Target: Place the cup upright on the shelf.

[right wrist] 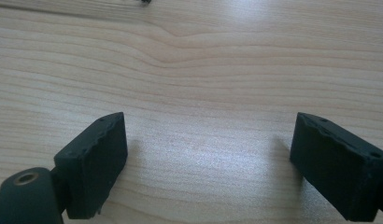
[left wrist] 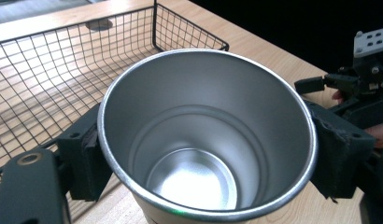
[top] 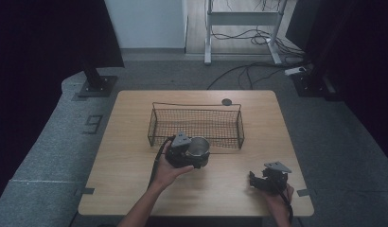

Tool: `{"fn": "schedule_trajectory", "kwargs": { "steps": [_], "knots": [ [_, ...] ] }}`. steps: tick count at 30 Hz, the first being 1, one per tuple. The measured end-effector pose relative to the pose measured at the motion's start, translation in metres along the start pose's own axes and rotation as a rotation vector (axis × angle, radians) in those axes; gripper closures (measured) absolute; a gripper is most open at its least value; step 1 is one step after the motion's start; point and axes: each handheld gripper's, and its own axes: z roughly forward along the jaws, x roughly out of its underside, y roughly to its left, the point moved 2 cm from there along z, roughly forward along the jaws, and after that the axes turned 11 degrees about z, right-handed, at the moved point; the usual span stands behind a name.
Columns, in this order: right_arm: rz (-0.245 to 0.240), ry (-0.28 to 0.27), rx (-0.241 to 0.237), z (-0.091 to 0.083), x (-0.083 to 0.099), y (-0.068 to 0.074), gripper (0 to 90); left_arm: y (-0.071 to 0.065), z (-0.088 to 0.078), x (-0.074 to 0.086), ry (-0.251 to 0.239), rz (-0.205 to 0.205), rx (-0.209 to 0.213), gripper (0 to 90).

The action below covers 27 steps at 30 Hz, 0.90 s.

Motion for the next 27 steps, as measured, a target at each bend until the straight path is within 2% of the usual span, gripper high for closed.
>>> {"fn": "schedule_trajectory", "kwargs": {
  "steps": [9, 17, 27],
  "knots": [
    [0.0, 0.0, 0.0, 0.0, 0.0, 0.0, 10.8, 0.007, -0.005, 0.0, -0.02, -0.007, -0.009, 15.5],
    [-0.001, 0.001, 0.0, 0.0, 0.0, 0.0, 10.8, 0.015, -0.015, -0.01, -0.033, 0.001, -0.024, 15.5],
    [-0.001, 0.003, 0.0, 0.0, 0.0, 0.0, 10.9, 0.027, -0.022, -0.023, -0.052, -0.013, -0.02, 15.5]
  ]
}}
